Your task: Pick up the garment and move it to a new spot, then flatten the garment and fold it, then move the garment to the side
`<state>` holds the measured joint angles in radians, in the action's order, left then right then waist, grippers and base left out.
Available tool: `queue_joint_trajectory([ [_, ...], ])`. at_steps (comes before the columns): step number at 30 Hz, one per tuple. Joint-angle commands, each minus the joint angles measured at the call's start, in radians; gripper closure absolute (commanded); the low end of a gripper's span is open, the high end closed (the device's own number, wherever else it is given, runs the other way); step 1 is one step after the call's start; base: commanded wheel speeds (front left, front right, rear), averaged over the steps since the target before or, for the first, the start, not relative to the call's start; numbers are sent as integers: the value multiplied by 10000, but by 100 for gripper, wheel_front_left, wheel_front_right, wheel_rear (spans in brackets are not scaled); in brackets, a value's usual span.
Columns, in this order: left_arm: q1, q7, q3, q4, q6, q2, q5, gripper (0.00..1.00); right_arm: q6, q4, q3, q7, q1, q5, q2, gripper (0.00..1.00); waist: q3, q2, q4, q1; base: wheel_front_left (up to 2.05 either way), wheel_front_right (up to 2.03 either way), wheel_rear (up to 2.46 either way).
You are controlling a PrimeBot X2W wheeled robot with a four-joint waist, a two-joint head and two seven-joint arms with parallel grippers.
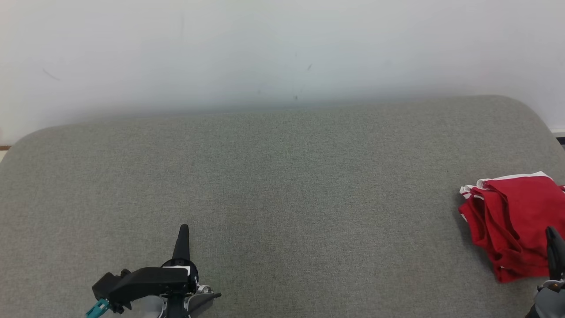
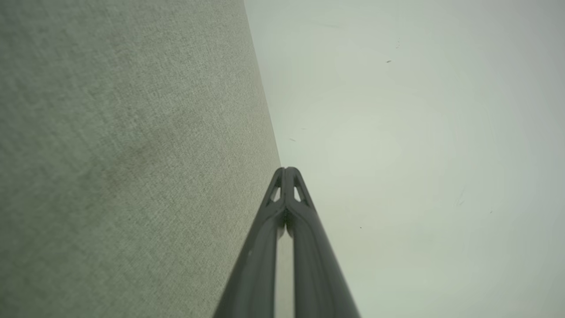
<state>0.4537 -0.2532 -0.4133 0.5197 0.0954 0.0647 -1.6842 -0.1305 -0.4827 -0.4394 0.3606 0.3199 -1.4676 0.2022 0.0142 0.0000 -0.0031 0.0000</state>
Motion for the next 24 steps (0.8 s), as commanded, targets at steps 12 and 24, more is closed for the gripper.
queue_joint_trajectory([
  [12, 405, -94, -127, 444, 298, -115, -1083, 100, -4, -520, -490, 289, 408, -933, 44, 100, 27, 0, 4, 0, 0, 0, 0],
  [24, 472, -104, -163, 567, 403, -158, -1375, 100, -4, -684, -668, 397, 505, -1177, 15, 100, 39, 0, 6, 0, 0, 0, 0],
])
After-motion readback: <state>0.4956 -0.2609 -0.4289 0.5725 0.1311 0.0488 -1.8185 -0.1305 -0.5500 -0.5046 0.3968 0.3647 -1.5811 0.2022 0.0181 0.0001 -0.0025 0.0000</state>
